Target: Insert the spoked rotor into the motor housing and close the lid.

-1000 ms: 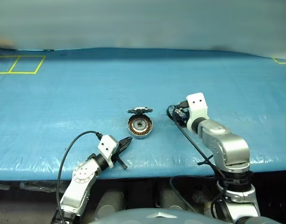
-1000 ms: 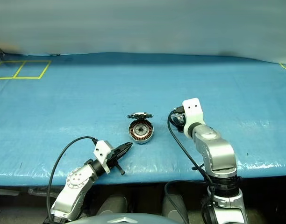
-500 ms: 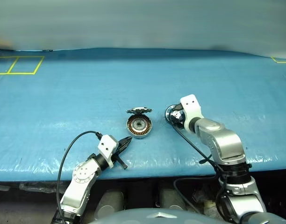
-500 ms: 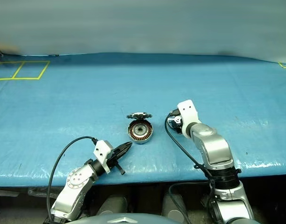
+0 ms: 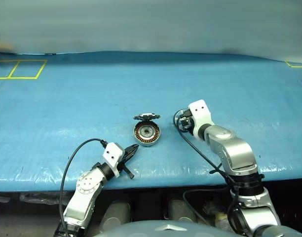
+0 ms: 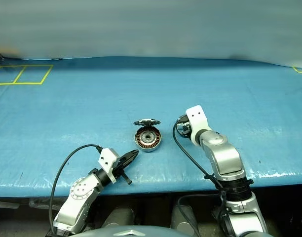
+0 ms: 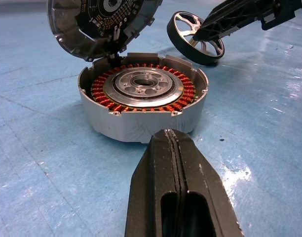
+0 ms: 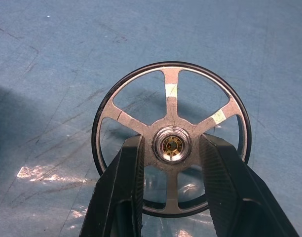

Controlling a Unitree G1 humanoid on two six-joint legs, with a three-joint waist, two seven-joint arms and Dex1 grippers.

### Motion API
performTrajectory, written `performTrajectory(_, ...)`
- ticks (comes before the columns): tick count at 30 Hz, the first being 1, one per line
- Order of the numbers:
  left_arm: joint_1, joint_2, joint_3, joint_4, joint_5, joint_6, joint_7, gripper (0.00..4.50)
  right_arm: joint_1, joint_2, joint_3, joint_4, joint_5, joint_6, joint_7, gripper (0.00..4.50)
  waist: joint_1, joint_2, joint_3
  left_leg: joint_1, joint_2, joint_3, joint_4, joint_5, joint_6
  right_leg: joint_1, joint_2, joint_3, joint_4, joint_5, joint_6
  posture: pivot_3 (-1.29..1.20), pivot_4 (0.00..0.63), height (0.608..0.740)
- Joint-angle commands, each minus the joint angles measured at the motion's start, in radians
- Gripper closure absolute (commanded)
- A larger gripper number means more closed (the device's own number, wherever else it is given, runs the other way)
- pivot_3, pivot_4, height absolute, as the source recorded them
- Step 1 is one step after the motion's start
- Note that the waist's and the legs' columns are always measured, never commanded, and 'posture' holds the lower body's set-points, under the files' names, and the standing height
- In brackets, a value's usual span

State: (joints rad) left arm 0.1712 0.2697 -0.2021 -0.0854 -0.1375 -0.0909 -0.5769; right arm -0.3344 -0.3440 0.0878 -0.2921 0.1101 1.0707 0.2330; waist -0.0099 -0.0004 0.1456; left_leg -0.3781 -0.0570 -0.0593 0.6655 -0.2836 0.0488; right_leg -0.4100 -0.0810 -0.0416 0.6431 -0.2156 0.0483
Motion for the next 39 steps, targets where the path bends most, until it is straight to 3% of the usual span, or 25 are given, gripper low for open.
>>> performTrajectory(1, -0.004, 0.001, 0.006, -0.015, -0.004, -0.009, 0.0, 4.5, 0.026, -0.005, 0.005, -0.047, 0.001, 0.025, 0.002, 3.18, 0.0, 0.0, 0.0, 0.0, 0.0, 0.0, 0.0, 0.0, 0.0, 0.0, 0.0, 0.0, 0.0, 0.0, 0.0, 0.0, 0.15, 0.74)
performTrajectory(5, -0.004, 0.003, 0.008, -0.017, -0.003, -0.012, 0.002, 4.5, 0.026, -0.063, 0.013, -0.167, 0.009, 0.068, 0.033, 3.18, 0.001, 0.001, 0.001, -0.001, 0.0, 0.0, -0.001, 0.0, 0.0, -0.001, 0.0, 0.0, 0.0, 0.0, 0.0, 0.0, 0.15, 0.74)
performTrajectory(9, -0.006, 0.004, 0.012, -0.021, -0.007, -0.013, 0.004, 4.5, 0.016, -0.23, 0.053, -0.378, 0.128, 0.163, 0.207, 3.18, 0.003, 0.004, 0.003, -0.003, -0.001, 0.0, 0.0, 0.0, 0.001, -0.003, -0.001, 0.0, -0.001, 0.0, 0.0, 0.0, 0.15, 0.74)
performTrajectory(13, -0.009, 0.007, 0.013, -0.021, -0.008, -0.01, 0.003, 4.5, 0.023, -0.313, 0.059, -0.479, 0.262, 0.152, 0.359, 3.19, 0.001, 0.003, 0.004, -0.003, 0.0, 0.0, 0.0, -0.001, 0.002, -0.002, -0.001, -0.001, -0.002, 0.0, 0.0, 0.0, 0.15, 0.74)
performTrajectory(18, -0.012, 0.01, 0.013, -0.021, -0.008, -0.007, 0.001, 4.5, 0.01, -0.207, 0.051, -0.513, 0.409, 0.163, 0.396, 3.19, 0.002, 0.003, 0.004, -0.003, 0.0, 0.0, 0.0, -0.001, 0.002, -0.001, 0.0, -0.001, -0.002, 0.0, 0.0, 0.0, 0.15, 0.74)
performTrajectory(25, -0.01, 0.007, 0.015, -0.022, -0.011, -0.003, 0.004, 4.5, -0.043, -0.071, 0.175, -0.44, 0.344, 0.155, 0.236, 3.19, 0.005, 0.002, 0.004, -0.003, 0.0, -0.001, 0.001, -0.001, 0.002, -0.002, -0.001, -0.001, -0.001, 0.0, 0.001, 0.0, 0.15, 0.74)
performTrajectory(39, -0.009, -0.007, 0.005, -0.013, -0.014, -0.048, -0.01, 4.5, -0.13, -0.022, 0.224, -0.288, 0.248, 0.134, 0.098, 3.19, 0.004, 0.003, 0.004, -0.003, -0.001, 0.0, 0.001, 0.001, -0.001, -0.002, -0.001, 0.0, -0.001, 0.0, 0.001, 0.0, 0.15, 0.74)
